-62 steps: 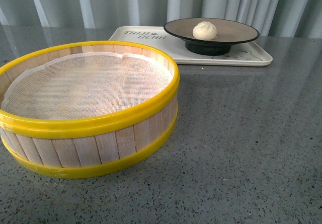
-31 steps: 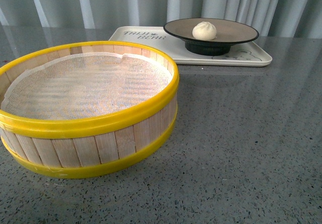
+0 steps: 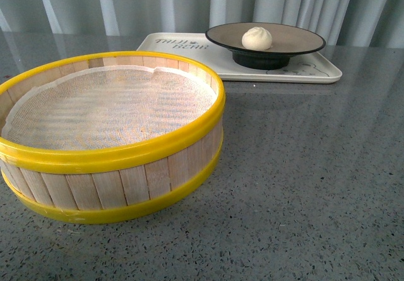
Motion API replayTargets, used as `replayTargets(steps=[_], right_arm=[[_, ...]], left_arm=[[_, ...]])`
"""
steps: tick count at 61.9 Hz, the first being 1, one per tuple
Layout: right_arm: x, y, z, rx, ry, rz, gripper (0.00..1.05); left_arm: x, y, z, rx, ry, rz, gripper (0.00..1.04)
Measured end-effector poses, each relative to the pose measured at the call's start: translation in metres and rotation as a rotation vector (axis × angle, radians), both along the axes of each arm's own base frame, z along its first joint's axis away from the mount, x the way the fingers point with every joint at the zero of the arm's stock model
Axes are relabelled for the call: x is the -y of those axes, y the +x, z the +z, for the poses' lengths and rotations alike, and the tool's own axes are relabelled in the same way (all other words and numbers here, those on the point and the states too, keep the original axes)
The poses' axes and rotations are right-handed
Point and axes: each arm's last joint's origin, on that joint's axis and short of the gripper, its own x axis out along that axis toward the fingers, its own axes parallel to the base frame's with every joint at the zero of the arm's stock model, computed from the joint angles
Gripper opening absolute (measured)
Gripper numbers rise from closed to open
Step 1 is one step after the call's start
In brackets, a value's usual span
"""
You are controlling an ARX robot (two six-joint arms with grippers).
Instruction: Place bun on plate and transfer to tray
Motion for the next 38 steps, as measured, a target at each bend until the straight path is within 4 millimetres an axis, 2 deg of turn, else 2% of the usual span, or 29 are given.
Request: replayTargets(steps=[6, 18, 38], right_arm=[[0.0, 0.0, 0.0, 0.0, 0.0, 0.0, 0.67], [0.0, 0.0, 0.0, 0.0, 0.001, 0.0, 0.98], [0.0, 0.0, 0.0, 0.0, 0.0, 0.0, 0.96]], left_arm=[[0.0, 0.0, 0.0, 0.0, 0.0, 0.0, 0.98], [0.0, 0.0, 0.0, 0.0, 0.0, 0.0, 0.98], [0.0, 0.0, 0.0, 0.0, 0.0, 0.0, 0.98]])
